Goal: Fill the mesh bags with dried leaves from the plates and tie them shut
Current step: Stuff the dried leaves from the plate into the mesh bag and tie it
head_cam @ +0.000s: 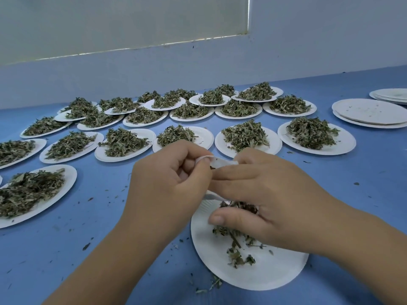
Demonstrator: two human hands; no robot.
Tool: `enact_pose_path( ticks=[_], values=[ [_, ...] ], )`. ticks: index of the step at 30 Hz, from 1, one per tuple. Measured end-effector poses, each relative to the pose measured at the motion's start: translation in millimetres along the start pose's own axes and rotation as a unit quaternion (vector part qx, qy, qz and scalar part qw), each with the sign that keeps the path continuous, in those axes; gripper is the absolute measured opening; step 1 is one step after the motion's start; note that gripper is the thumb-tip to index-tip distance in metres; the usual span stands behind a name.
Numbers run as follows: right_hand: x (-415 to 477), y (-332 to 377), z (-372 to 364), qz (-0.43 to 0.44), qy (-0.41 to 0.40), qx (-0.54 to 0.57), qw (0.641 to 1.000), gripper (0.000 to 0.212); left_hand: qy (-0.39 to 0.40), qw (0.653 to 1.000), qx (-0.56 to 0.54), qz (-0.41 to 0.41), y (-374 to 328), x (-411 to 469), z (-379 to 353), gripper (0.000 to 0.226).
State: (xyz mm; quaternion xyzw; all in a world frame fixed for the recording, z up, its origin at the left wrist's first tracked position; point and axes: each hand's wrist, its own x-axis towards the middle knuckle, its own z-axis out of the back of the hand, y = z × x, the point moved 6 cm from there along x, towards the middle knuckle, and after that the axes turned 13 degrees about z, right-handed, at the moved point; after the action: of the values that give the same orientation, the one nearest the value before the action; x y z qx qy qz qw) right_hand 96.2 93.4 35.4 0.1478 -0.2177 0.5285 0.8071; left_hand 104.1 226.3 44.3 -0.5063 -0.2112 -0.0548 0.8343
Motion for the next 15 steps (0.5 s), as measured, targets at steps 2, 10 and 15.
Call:
enact_pose_path(
  ticks=[2,10,15],
  values=[
    [3,3,-7,0.006,0.033,-0.021,0.999,0.050,0.011,1.000,0.007,-0.007,-1,-1,-2,0.013],
    [-10,-11,27,-0.071,-0.151,0.109,0.980,0.024,-0.033,0.999,0.026,-0.032,1,6,10,0.021],
    [-17,-34,28,-0.192,-0.127,0.095,0.969,0.026,-0.059,0.997,0.030,-0.025,6,12,21,0.030]
  ],
)
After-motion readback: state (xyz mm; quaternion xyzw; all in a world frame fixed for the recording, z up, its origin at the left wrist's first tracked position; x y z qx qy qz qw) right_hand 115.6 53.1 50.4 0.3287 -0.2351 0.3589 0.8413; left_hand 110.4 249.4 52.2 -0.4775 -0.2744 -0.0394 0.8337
